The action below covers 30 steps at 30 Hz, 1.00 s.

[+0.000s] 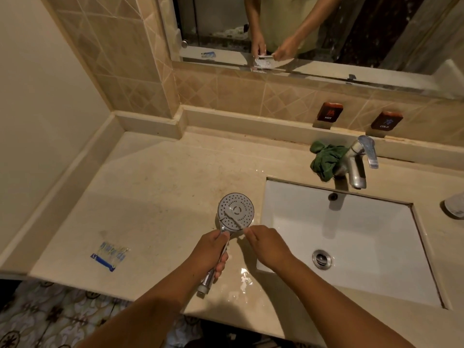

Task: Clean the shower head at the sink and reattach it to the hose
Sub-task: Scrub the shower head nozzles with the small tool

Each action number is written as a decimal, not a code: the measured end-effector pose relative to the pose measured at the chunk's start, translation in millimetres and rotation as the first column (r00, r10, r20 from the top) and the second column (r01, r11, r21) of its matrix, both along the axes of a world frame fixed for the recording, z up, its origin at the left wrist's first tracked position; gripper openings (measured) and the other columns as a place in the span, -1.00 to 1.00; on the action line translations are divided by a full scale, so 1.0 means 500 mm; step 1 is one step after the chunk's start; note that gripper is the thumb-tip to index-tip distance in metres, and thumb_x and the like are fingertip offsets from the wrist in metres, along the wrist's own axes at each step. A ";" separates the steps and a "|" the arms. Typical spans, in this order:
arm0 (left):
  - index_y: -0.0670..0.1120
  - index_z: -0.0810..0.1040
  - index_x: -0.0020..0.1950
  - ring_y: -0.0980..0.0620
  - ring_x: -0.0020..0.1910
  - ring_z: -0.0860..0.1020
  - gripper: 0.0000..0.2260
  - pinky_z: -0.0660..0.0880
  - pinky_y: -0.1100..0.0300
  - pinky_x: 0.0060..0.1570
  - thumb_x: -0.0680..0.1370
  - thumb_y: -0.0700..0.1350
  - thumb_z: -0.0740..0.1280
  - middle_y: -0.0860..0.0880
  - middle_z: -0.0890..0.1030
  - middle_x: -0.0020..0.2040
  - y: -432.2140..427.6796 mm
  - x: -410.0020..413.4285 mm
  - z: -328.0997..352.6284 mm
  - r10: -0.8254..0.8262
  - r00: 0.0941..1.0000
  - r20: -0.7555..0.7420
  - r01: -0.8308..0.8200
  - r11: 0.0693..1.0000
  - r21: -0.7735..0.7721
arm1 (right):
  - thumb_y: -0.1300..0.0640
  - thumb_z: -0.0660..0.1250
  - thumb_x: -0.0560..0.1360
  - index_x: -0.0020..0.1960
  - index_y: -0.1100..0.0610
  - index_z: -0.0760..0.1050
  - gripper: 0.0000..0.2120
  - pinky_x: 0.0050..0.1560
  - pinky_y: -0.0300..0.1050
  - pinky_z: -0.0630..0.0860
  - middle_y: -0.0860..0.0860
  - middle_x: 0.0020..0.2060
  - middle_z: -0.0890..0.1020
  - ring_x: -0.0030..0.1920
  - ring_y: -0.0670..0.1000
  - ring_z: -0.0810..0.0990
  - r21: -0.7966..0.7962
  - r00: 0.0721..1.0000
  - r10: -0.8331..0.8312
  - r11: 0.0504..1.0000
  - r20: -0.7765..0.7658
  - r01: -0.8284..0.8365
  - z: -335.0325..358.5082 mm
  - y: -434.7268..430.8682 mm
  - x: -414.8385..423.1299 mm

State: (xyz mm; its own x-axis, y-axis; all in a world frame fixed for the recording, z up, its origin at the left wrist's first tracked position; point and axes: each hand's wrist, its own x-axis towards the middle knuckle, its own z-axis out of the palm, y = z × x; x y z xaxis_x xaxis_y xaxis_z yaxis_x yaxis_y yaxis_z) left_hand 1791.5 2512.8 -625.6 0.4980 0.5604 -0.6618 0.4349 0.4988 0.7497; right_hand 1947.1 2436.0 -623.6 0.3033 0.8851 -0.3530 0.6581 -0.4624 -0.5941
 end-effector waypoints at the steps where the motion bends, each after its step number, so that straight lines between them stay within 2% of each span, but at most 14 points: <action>1: -0.23 0.45 0.06 -0.02 -0.60 0.39 -0.69 0.42 0.20 -0.51 0.66 0.03 0.18 -0.13 0.49 -0.42 0.000 -0.001 -0.002 0.009 1.000 0.001 -0.009 1.000 -0.010 | -0.06 0.05 0.68 -0.13 -0.01 0.48 -0.68 -0.32 -0.32 0.26 0.02 -0.14 0.62 -0.24 -0.06 0.48 -0.007 0.999 0.041 0.999 0.015 -0.041 -0.002 -0.006 -0.009; 3: -0.22 0.46 0.03 -0.02 -0.59 0.39 -0.69 0.42 0.20 -0.50 0.66 0.05 0.19 -0.13 0.50 -0.42 -0.003 -0.003 -0.003 0.019 1.000 0.008 -0.019 0.999 -0.027 | -0.06 0.05 0.68 -0.17 -0.04 0.41 -0.69 -0.32 -0.29 0.25 0.02 -0.16 0.60 -0.25 -0.06 0.46 -0.004 0.999 0.041 0.999 0.031 -0.041 -0.001 -0.007 -0.009; 6: -0.19 0.45 -0.01 -0.01 -0.59 0.38 -0.71 0.41 0.20 -0.50 0.66 0.04 0.18 -0.12 0.49 -0.42 -0.003 0.001 0.002 0.010 1.000 0.026 -0.010 1.000 -0.025 | -0.03 0.07 0.68 -0.20 -0.06 0.39 -0.69 -0.32 -0.26 0.28 0.01 -0.19 0.58 -0.26 -0.06 0.47 0.013 0.998 -0.043 0.999 0.037 0.042 0.010 0.011 0.022; 10: -0.19 0.44 0.00 -0.02 -0.58 0.36 -0.73 0.39 0.22 -0.51 0.66 0.02 0.18 -0.13 0.47 -0.41 0.002 0.002 0.014 0.002 0.999 0.048 0.000 0.999 -0.037 | -0.08 0.02 0.68 -0.20 0.07 0.47 -0.59 -0.22 -0.15 0.37 0.03 -0.24 0.58 -0.24 0.01 0.54 0.024 0.985 -0.155 0.988 0.080 0.153 0.015 0.034 0.068; 14: -0.19 0.43 0.00 -0.01 -0.58 0.36 -0.72 0.40 0.22 -0.52 0.67 0.02 0.18 -0.13 0.47 -0.41 0.004 0.001 0.018 -0.007 0.998 0.058 0.010 0.999 -0.041 | -0.07 0.00 0.69 -0.28 0.07 0.41 -0.55 -0.28 -0.14 0.34 0.04 -0.30 0.55 -0.27 0.03 0.53 0.029 0.973 -0.216 0.976 0.078 0.215 0.016 0.045 0.083; 18: -0.19 0.43 0.01 -0.01 -0.58 0.37 -0.73 0.38 0.22 -0.49 0.66 0.03 0.18 -0.12 0.48 -0.41 0.009 0.002 0.017 0.052 0.997 0.050 -0.046 0.990 -0.132 | -0.05 0.01 0.69 -0.16 0.12 0.50 -0.58 -0.17 -0.12 0.44 0.06 -0.22 0.59 -0.22 0.01 0.56 0.023 0.987 -0.158 0.987 0.035 0.158 0.012 0.031 0.050; 25: -0.18 0.44 0.03 -0.04 -0.55 0.37 -0.73 0.37 0.20 -0.45 0.65 0.03 0.18 -0.13 0.48 -0.39 0.014 0.005 0.011 0.075 0.997 0.029 -0.068 0.979 -0.191 | -0.07 0.05 0.68 -0.29 -0.08 0.33 -0.63 -0.30 -0.23 0.29 -0.08 -0.32 0.50 -0.30 -0.06 0.49 -0.047 0.998 0.045 0.998 0.037 -0.043 -0.010 -0.018 -0.013; 28: -0.18 0.43 0.04 -0.03 -0.55 0.37 -0.73 0.37 0.20 -0.45 0.65 0.03 0.17 -0.12 0.48 -0.39 0.017 0.008 0.009 0.066 0.997 0.036 -0.059 0.980 -0.188 | -0.08 0.05 0.68 -0.30 -0.08 0.35 -0.61 -0.28 -0.17 0.31 -0.08 -0.33 0.51 -0.31 -0.06 0.49 -0.015 0.998 0.025 1.000 0.050 -0.025 -0.010 -0.016 0.001; 30: -0.18 0.44 0.02 -0.03 -0.55 0.37 -0.73 0.36 0.19 -0.43 0.64 0.04 0.18 -0.12 0.48 -0.39 0.024 0.010 0.011 0.063 0.997 0.043 -0.054 0.979 -0.199 | -0.07 0.05 0.68 -0.26 0.00 0.42 -0.61 -0.24 -0.13 0.35 -0.02 -0.30 0.55 -0.27 -0.01 0.53 0.035 0.996 -0.078 0.996 0.052 0.077 -0.008 -0.001 0.032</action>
State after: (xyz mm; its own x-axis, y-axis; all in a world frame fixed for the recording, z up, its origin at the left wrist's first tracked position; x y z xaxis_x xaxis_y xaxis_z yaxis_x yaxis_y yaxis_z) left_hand 1796.6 2524.6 -620.2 0.5027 0.4501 -0.7380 0.3659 0.6627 0.6534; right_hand 1963.1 2435.3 -627.4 0.3890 0.8691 -0.3056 0.6524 -0.4941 -0.5747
